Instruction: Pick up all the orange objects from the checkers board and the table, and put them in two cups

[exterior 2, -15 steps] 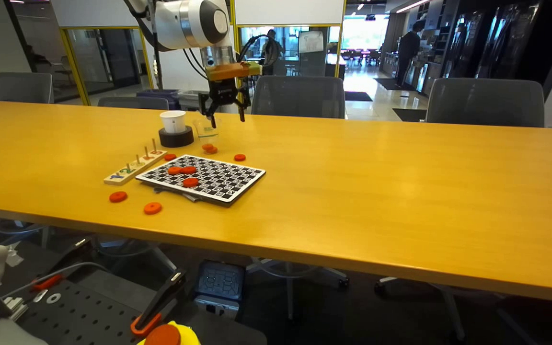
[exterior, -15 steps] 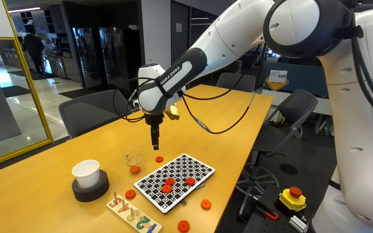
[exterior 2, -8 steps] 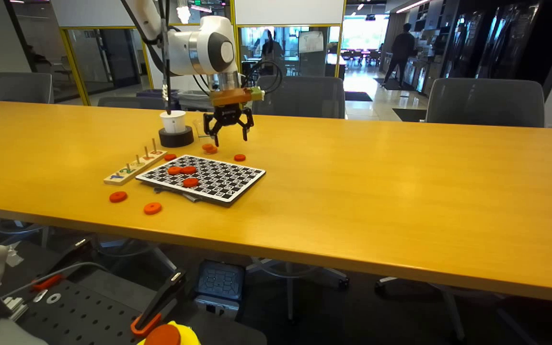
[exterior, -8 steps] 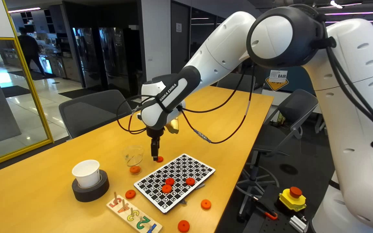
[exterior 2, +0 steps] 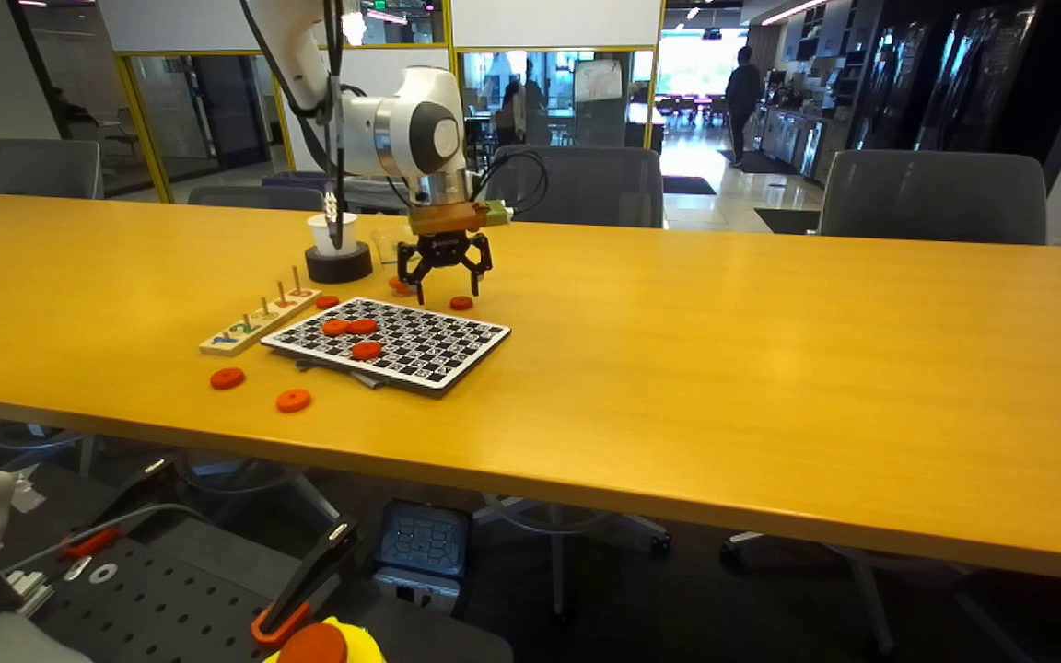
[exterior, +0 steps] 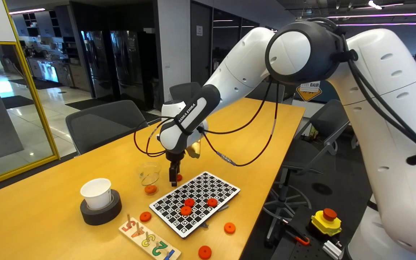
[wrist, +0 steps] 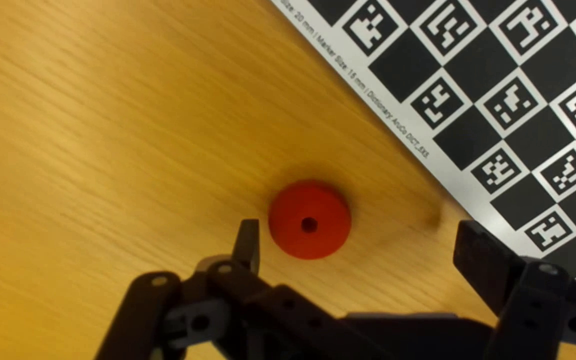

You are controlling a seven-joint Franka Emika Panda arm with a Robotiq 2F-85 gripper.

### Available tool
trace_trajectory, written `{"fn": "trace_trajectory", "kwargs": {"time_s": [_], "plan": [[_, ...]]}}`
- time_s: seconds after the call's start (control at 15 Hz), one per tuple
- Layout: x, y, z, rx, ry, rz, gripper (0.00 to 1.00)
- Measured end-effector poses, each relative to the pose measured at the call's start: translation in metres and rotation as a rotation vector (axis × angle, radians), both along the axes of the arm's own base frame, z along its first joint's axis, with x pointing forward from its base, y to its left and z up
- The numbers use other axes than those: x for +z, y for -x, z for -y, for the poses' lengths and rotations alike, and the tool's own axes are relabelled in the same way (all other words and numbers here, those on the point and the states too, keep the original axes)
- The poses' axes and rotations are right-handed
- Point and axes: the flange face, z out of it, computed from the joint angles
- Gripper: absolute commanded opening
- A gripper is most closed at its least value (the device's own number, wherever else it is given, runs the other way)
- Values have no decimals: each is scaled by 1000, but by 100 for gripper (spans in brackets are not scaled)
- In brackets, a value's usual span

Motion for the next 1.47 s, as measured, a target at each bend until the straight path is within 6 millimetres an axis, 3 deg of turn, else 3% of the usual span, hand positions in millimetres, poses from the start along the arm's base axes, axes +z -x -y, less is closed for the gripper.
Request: {"fn": "trace_trajectory", "kwargs": {"time_s": [0.93,1.0,1.07,1.47], "plan": [[-8,-10,16,-43,-7,12,100],[-9,-10,16,-44,-7,11,75],[-10,-11,17,-46,-7,11,74],[-4,-17,17,-61,-9,27,27]]}}
